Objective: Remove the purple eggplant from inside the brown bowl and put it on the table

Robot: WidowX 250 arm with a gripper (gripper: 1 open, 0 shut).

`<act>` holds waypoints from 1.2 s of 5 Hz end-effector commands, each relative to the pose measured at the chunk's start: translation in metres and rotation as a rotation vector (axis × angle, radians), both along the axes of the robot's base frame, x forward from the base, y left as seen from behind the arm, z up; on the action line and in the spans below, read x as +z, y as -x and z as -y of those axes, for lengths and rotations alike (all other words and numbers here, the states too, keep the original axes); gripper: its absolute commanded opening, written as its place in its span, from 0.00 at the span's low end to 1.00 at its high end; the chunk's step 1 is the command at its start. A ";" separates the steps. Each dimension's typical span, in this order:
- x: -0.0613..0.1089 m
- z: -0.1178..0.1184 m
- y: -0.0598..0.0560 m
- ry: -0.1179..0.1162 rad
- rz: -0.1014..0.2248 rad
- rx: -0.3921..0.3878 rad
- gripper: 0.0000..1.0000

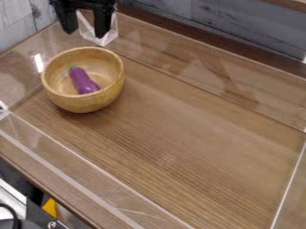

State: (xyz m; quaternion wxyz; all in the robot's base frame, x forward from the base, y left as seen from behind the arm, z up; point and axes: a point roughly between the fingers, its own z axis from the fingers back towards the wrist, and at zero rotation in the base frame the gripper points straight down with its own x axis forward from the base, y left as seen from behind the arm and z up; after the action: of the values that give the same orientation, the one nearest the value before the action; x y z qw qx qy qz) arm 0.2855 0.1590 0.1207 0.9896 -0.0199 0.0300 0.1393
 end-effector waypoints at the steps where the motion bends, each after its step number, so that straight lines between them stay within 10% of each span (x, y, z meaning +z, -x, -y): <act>1: 0.012 -0.013 -0.008 -0.034 0.051 0.024 1.00; 6: -0.007 -0.037 -0.036 -0.043 0.046 0.074 1.00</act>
State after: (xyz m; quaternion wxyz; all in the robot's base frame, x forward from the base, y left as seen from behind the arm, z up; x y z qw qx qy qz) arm 0.3172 0.1897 0.0922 0.9842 -0.0166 0.0347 0.1731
